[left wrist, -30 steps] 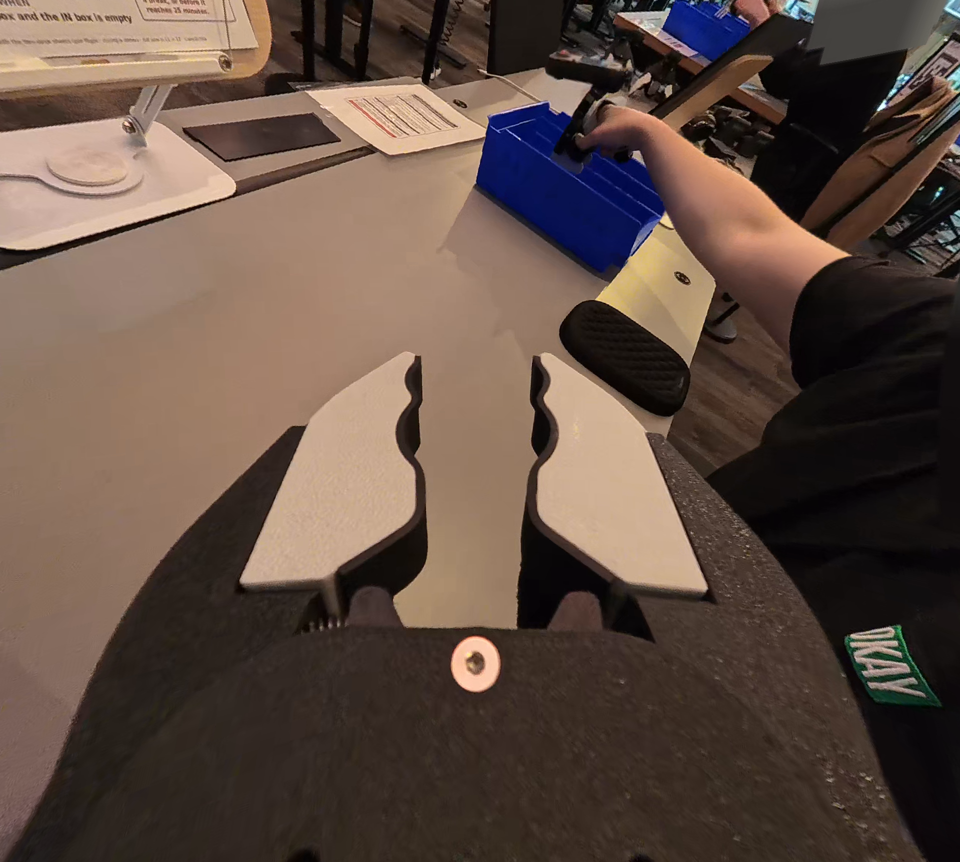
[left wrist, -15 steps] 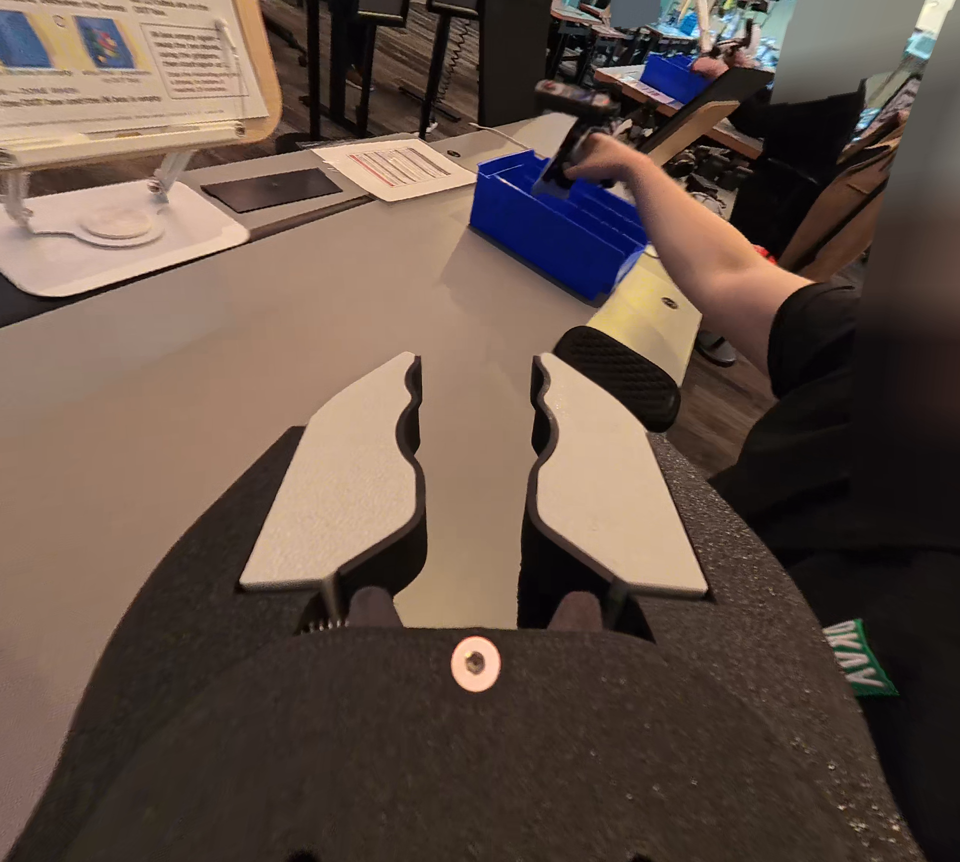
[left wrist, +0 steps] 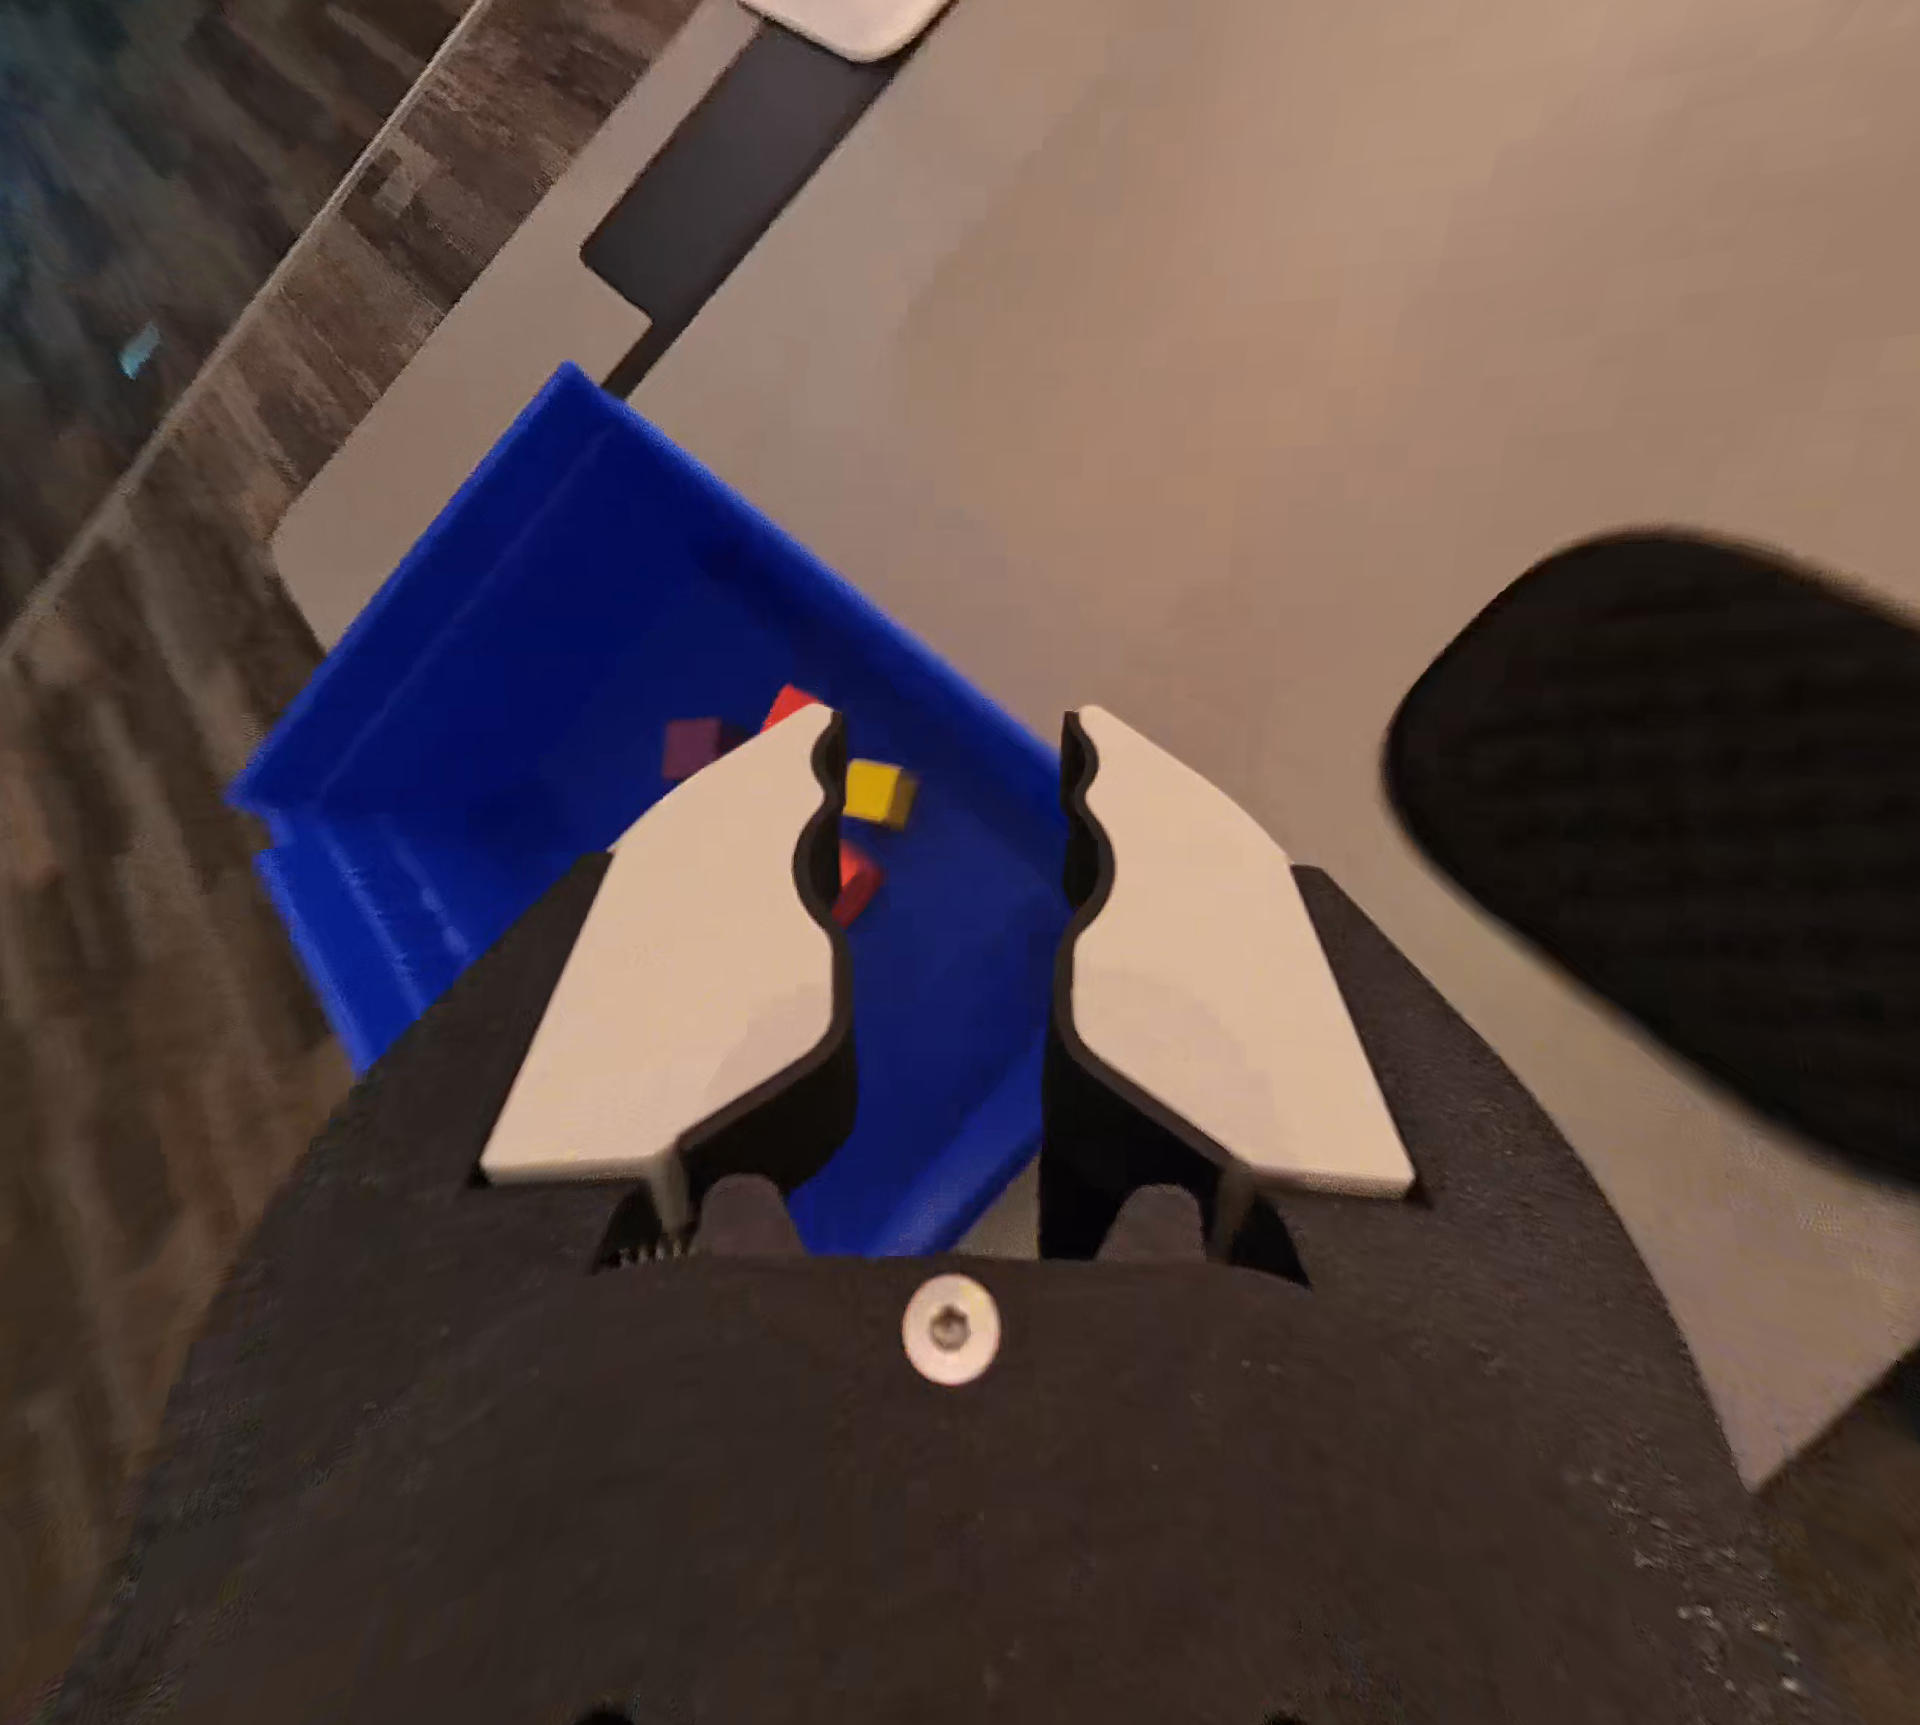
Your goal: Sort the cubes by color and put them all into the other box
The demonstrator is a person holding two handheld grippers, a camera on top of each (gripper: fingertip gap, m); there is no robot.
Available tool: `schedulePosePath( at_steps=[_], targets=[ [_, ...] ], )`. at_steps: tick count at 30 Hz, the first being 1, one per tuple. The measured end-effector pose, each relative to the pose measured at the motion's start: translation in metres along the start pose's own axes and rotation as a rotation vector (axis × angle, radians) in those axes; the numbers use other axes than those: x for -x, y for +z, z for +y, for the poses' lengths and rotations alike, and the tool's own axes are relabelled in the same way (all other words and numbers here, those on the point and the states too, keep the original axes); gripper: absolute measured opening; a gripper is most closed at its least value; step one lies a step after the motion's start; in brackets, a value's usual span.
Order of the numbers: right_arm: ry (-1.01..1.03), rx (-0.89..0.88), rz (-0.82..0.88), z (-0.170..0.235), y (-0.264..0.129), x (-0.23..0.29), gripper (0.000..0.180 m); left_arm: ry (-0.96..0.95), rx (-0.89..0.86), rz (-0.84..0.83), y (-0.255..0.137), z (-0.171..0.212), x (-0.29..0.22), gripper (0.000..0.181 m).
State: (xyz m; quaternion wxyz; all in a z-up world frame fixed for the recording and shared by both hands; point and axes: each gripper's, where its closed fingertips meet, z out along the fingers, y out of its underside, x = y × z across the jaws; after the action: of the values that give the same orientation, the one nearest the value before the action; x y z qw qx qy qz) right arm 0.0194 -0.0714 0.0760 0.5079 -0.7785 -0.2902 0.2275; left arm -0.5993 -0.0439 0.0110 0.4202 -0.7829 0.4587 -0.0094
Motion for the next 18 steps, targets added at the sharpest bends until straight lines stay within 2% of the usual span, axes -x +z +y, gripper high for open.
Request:
schedulePosePath(
  at_steps=[2, 5, 9, 13, 18],
  targets=[
    [-0.021, 0.017, -0.021, -0.001, 0.006, 0.012, 0.036, 0.073, 0.059, 0.06, 0.009, 0.021, 0.001, 0.036],
    [-0.048, 0.084, 0.034, 0.002, 0.011, 0.003, 0.037, 0.075, 0.14, 0.146, 0.028, 0.045, 0.0, 0.039],
    [0.001, 0.052, 0.026, -0.006, 0.018, -0.004, 0.037, 0.131, 0.194, 0.108, 0.057, 0.065, 0.018, 0.037],
    [0.078, -0.004, -0.02, -0.016, 0.029, 0.003, 0.036, 0.091, 0.274, 0.156, 0.087, 0.087, 0.026, 0.037],
    [0.028, 0.052, -0.018, -0.012, 0.034, 0.017, 0.034, 0.105, 0.314, 0.177, 0.112, 0.1, 0.028, 0.037]
  ],
)
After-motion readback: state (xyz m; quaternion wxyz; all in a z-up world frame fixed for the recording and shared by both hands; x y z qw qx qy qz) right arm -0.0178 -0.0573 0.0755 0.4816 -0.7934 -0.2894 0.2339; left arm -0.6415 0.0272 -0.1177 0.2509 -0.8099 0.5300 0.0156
